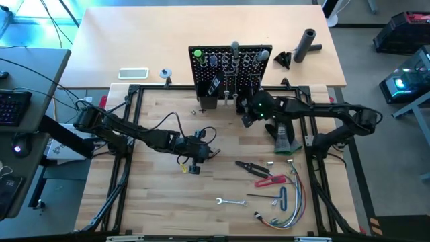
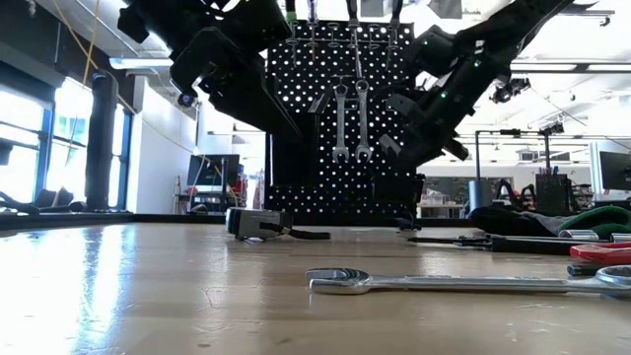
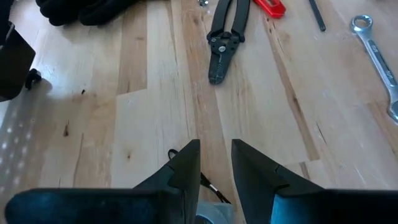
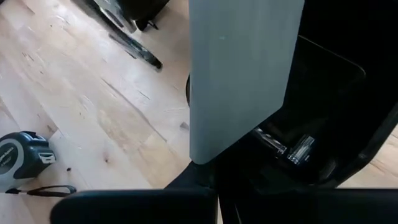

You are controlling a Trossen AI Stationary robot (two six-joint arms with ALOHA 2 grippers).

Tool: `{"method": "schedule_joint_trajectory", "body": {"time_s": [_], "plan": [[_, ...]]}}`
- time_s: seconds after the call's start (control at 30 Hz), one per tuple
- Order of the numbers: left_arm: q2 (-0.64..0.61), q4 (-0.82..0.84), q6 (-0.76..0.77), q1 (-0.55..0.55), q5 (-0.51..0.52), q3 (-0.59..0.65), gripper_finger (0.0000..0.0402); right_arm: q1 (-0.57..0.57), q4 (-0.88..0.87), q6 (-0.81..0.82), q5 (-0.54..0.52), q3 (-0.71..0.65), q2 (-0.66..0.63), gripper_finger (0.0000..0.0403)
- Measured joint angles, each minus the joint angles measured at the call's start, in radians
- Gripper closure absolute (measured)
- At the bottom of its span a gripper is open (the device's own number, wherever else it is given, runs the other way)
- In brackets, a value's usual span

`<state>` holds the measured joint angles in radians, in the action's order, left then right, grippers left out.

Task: Hang tools onto peg board
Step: Put the gray hex keys on the right black bin on the peg board

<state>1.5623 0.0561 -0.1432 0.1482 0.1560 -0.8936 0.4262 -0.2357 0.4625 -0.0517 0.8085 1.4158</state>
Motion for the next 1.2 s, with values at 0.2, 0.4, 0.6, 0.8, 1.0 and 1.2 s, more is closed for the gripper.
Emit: {"method": "schedule_joint_trajectory", "body": {"time_s": [0.2, 0.4, 0.6, 0.8, 1.0, 1.2], "plan": [[0.0, 0.0, 0.0, 0.0, 0.0, 0.0, 0.0316, 0.001, 0.016, 0.0, -0.001, 0.0, 0.0, 0.0393], [0.0, 0.0, 0.001, 0.0, -0.015, 0.0, 0.0316, 0.001, 0.032, 0.0, -0.003, 0.0, -0.001, 0.0393], [0.0, -0.003, 0.001, 0.0, -0.031, 0.0, 0.0316, 0.001, 0.038, 0.008, -0.004, 0.0, -0.001, 0.0393], [0.0, -0.12, -0.01, -0.019, 0.011, 0.0, 0.0316, 0.001, 0.038, 0.019, -0.004, 0.0, -0.001, 0.0393], [0.008, -0.339, -0.081, -0.081, 0.089, 0.0, 0.0316, 0.0, 0.038, 0.034, 0.001, 0.0, -0.001, 0.0393], [0.107, -0.522, -0.129, -0.176, 0.086, 0.0, 0.0316, 0.0, 0.038, 0.039, 0.004, 0.0, -0.002, 0.0393]]}}
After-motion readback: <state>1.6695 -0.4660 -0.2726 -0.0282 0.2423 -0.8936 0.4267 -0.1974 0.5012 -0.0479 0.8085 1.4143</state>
